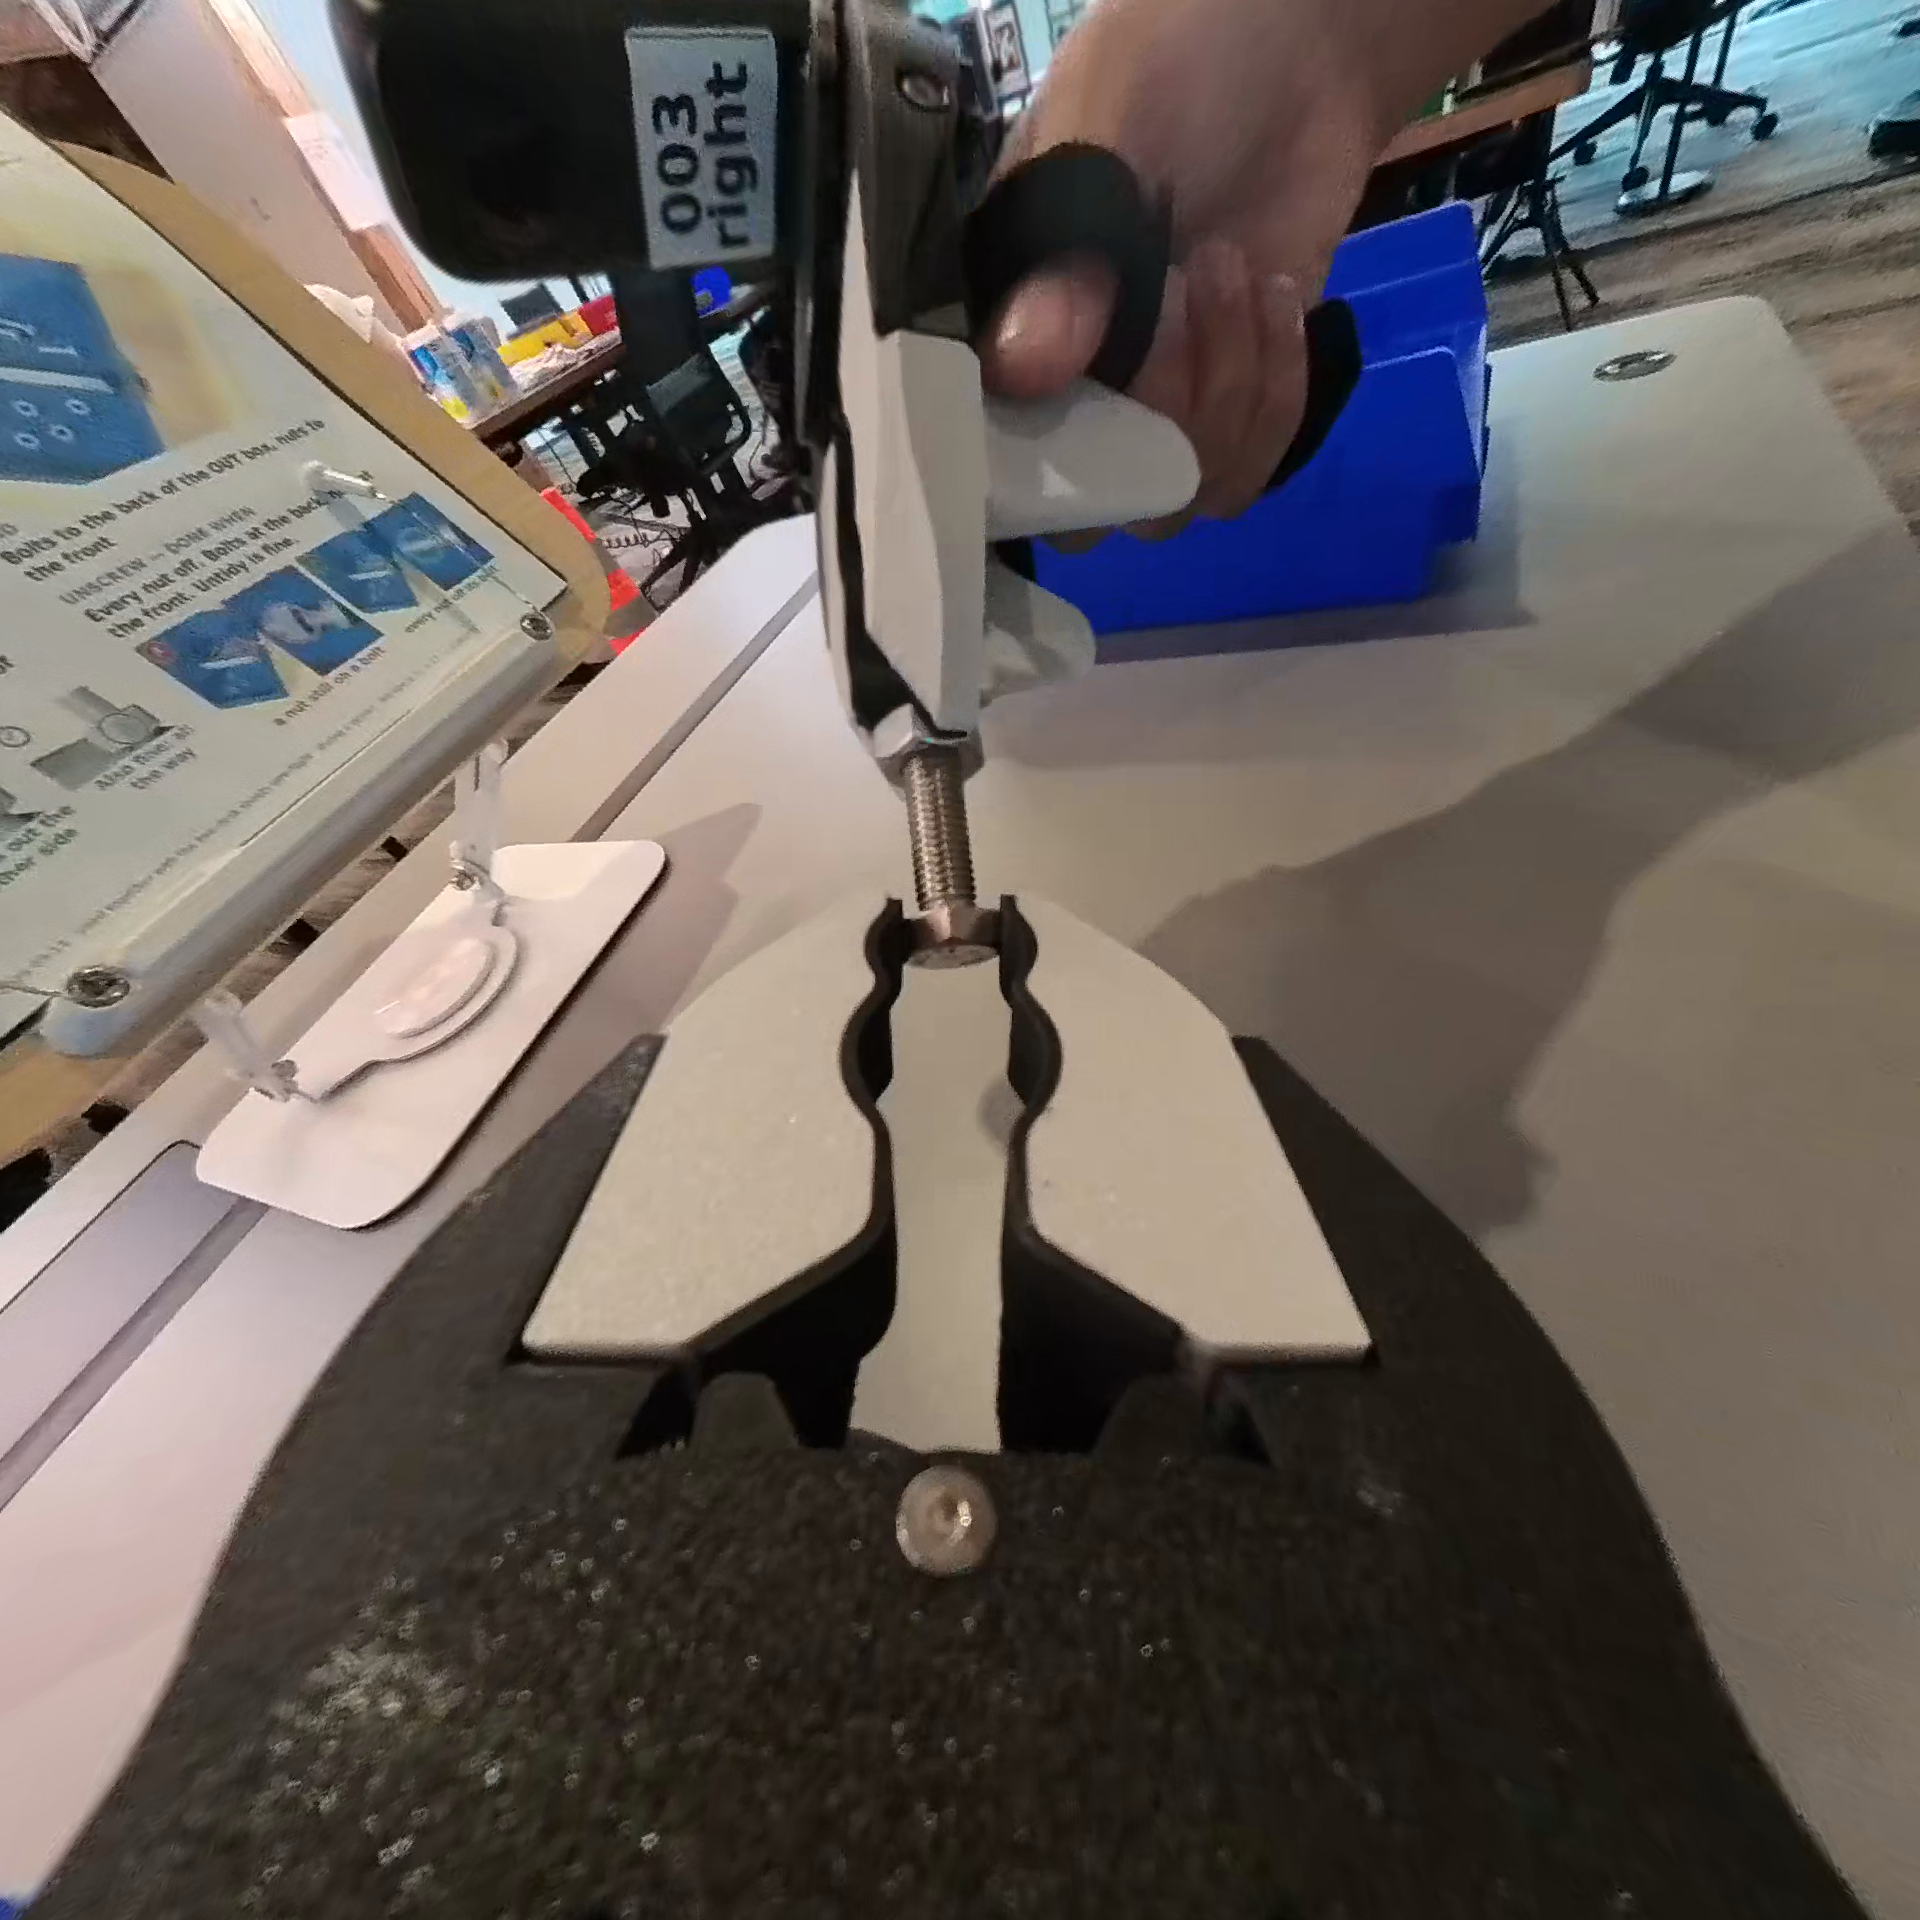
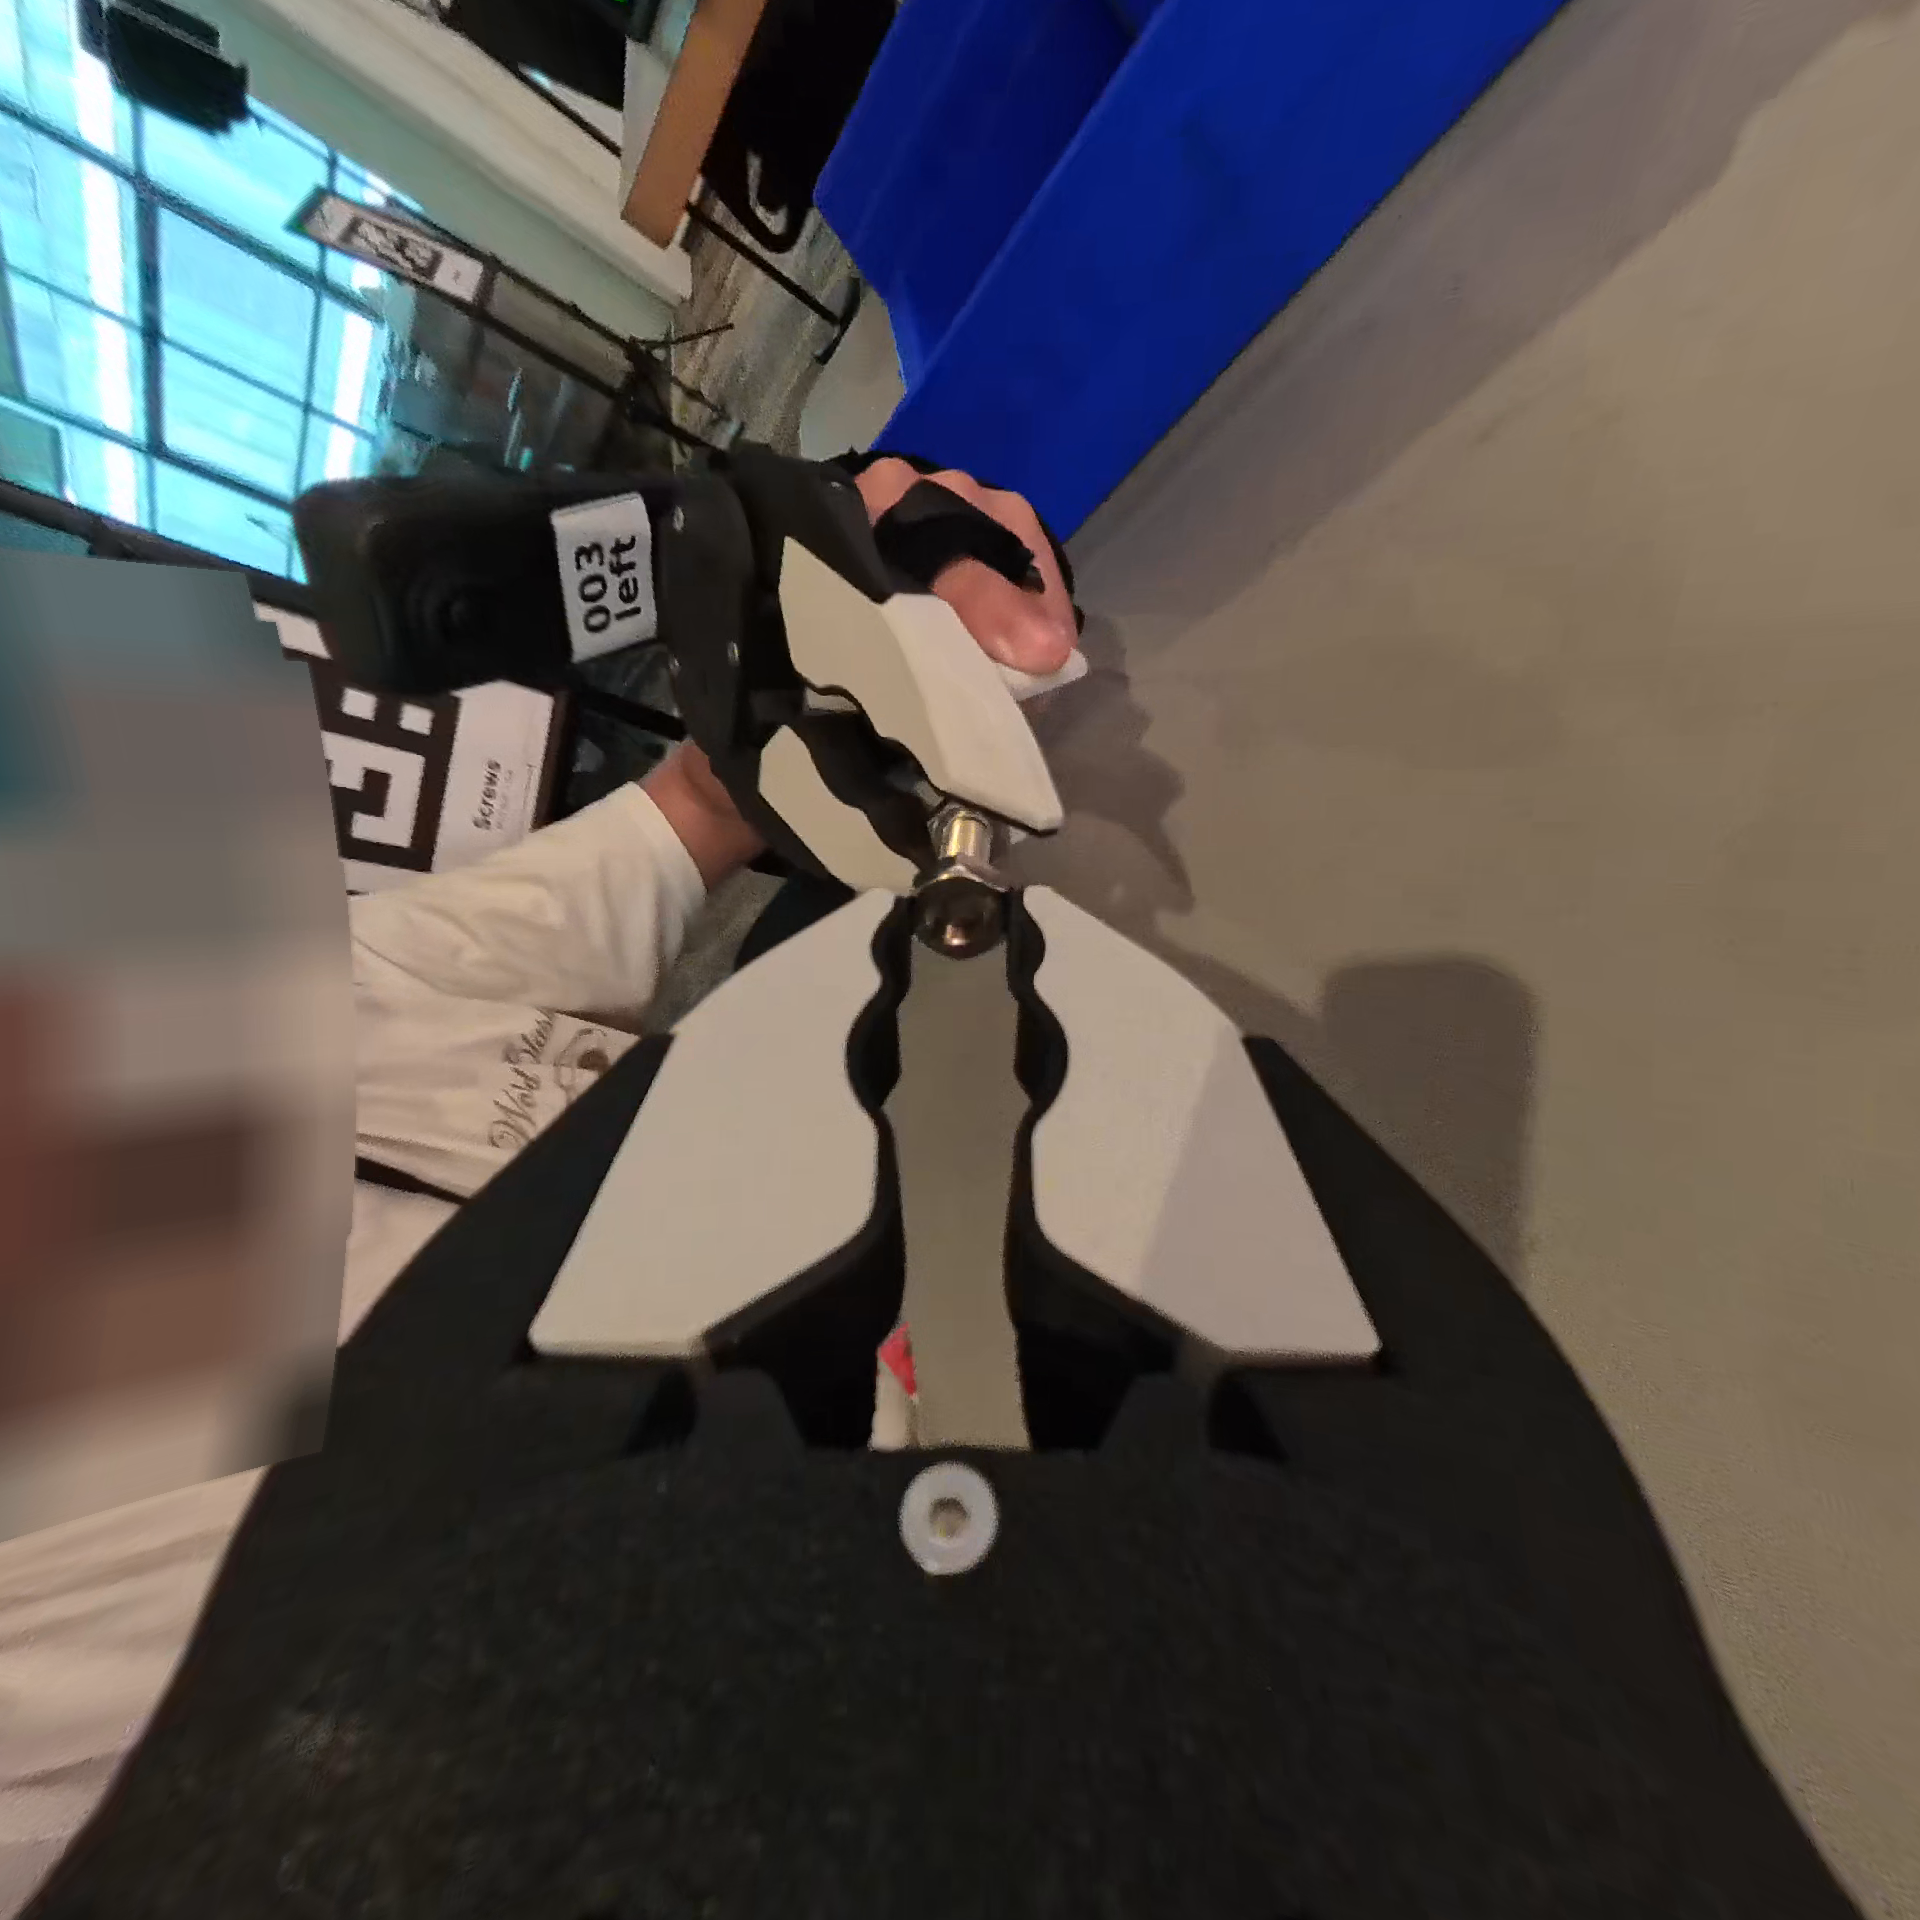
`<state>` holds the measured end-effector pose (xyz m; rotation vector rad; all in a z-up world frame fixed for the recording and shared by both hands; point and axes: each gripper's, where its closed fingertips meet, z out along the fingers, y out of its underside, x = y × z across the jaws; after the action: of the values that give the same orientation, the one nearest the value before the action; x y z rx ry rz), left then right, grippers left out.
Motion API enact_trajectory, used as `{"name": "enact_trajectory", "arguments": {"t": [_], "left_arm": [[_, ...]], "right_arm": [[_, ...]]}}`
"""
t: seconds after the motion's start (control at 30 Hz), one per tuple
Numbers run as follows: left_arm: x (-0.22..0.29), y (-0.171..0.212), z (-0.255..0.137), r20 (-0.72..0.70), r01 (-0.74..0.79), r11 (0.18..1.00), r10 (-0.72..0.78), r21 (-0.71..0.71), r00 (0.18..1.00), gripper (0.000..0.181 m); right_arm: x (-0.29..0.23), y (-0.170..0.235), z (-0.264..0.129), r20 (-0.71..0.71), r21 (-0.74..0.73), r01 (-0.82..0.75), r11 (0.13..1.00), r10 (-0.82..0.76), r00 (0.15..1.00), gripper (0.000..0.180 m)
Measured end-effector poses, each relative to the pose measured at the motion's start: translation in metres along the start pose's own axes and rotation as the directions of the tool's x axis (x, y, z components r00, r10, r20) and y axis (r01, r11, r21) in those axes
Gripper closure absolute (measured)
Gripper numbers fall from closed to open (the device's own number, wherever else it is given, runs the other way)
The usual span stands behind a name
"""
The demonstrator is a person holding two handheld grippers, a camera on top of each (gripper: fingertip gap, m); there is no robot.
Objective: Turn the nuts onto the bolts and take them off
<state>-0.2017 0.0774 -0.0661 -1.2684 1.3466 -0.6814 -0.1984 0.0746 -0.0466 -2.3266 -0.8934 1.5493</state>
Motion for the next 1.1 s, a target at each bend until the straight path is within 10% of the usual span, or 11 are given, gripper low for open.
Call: {"name": "enact_trajectory", "arguments": {"t": [0.6, 0.87, 1.1], "left_arm": [[-0.003, -0.011, -0.008, -0.108, 0.205, 0.975, -0.195, 0.091, 0.975, 0.164], [0.031, -0.027, -0.017, -0.510, 0.514, 0.853, -0.403, 0.091, 0.760, 0.164], [0.063, -0.028, -0.026, -0.744, 0.635, 0.770, -0.461, -0.064, 0.484, 0.164]], "right_arm": [[-0.021, 0.006, -0.005, -0.065, -0.010, 0.286, 0.958, -0.286, 0.956, 0.161], [-0.020, 0.013, -0.025, -0.426, -0.027, 0.823, 0.568, -0.751, 0.505, 0.147], [-0.037, 0.045, -0.004, -0.343, 0.000, 0.959, 0.282, -0.901, 0.265, 0.149]]}}
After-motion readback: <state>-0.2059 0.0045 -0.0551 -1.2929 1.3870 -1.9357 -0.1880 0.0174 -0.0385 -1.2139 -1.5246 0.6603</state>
